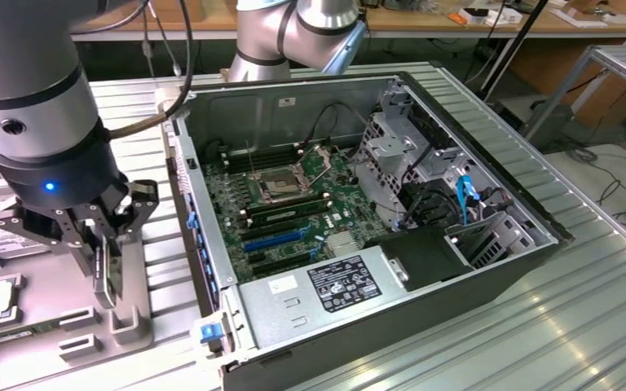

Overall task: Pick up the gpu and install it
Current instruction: 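Pick up the gpu and move the gpu toward the slot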

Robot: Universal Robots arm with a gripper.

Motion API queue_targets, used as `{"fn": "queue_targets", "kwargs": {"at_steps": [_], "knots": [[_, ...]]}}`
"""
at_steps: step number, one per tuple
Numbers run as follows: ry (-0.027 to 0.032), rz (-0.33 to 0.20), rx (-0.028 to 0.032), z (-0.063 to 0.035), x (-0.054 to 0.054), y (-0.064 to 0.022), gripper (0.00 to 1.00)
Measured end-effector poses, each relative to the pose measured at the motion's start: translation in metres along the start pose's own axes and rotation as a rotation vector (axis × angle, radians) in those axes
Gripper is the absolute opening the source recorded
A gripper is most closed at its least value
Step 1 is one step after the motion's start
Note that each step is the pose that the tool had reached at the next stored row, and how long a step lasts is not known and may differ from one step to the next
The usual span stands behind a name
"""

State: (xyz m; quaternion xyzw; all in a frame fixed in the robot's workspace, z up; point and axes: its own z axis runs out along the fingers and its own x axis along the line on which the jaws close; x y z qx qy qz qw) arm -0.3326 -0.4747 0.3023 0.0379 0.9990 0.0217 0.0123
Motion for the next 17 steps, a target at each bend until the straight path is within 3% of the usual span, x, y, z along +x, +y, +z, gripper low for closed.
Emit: {"fn": "queue_targets", "kwargs": {"at_steps": [11, 17], "knots": [[0.0000, 0.000, 0.0000, -0.0215, 0.000, 0.0009, 0.27], [0.0000, 0.000, 0.0000, -0.0390, -0.001, 0.0017, 0.27]]}}
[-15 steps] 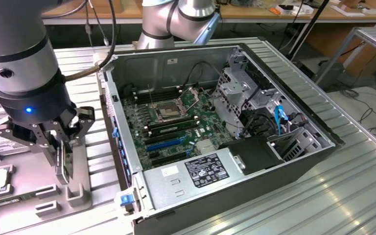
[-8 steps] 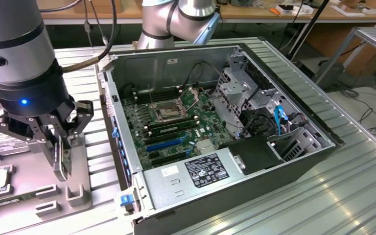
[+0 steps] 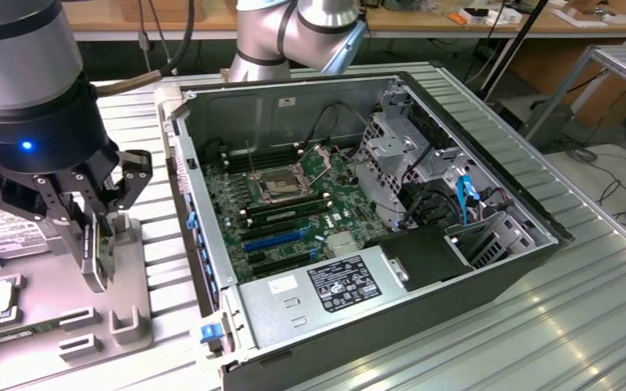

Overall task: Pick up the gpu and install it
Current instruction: 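Pick up the gpu and move the gpu toward the slot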

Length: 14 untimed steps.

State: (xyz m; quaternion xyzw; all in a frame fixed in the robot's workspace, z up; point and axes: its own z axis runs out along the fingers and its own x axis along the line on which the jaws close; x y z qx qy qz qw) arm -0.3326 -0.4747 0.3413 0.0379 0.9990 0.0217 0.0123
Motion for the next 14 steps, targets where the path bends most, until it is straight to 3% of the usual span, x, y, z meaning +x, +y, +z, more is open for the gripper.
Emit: {"fn": "queue_targets", "kwargs": {"at_steps": [14], "knots": [[0.0000, 0.000, 0.0000, -0.0324, -0.001, 0.0014, 0.27]]}}
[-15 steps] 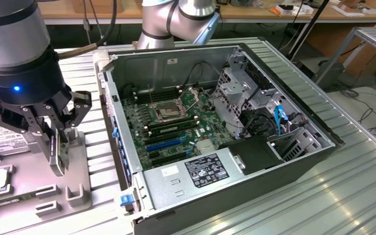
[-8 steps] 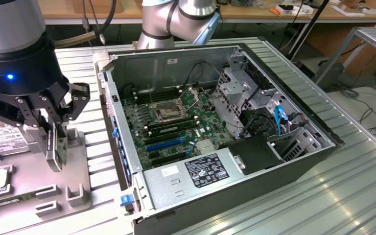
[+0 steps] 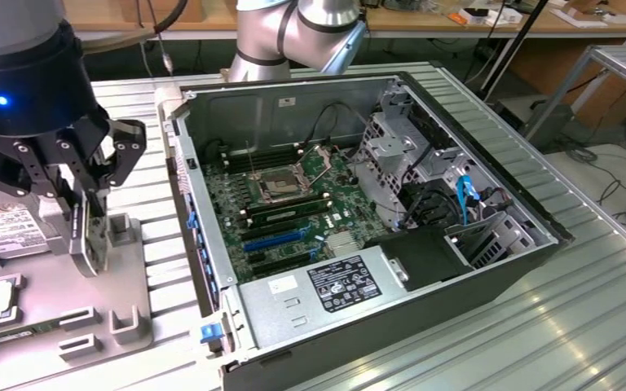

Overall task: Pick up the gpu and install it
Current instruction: 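Pick up the gpu and move the gpu toward the slot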

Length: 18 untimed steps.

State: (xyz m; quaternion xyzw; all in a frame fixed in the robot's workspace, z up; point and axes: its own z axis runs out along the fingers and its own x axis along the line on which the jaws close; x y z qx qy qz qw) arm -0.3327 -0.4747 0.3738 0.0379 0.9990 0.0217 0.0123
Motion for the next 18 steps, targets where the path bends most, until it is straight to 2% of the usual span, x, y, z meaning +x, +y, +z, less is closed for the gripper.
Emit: {"fn": "queue_targets", "kwargs": {"at_steps": [3, 11, 18], "knots": [[0.0001, 0.000, 0.0001, -0.0092, 0.000, 0.0004, 0.27], [0.0002, 0.000, 0.0002, -0.0127, 0.000, 0.0006, 0.27], [0.0000, 0.000, 0.0000, -0.0277, -0.001, 0.0012, 0.27]]}}
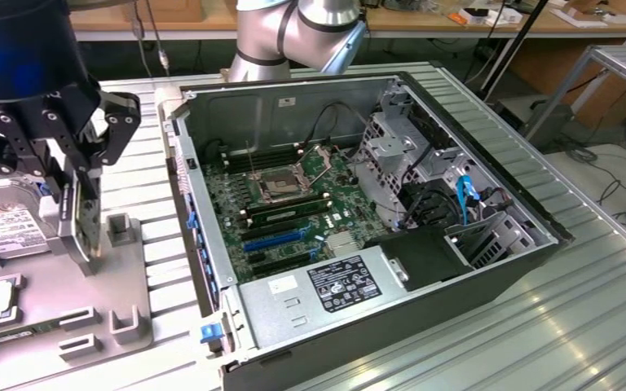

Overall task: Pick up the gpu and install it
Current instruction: 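Pick up the gpu and move the gpu toward the slot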

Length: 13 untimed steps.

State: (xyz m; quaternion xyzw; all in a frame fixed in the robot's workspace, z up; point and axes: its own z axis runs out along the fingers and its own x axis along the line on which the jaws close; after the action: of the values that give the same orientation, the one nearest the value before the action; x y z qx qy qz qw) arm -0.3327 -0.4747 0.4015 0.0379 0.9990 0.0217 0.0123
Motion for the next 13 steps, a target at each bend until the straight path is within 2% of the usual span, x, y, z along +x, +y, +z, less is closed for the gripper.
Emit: {"fn": "queue_targets", "kwargs": {"at_steps": [7, 13], "knots": [[0.0000, 0.000, 0.0001, -0.0185, 0.000, 0.0008, 0.27], [0.0002, 0.000, 0.0002, -0.0194, -0.001, 0.0009, 0.27]]}}
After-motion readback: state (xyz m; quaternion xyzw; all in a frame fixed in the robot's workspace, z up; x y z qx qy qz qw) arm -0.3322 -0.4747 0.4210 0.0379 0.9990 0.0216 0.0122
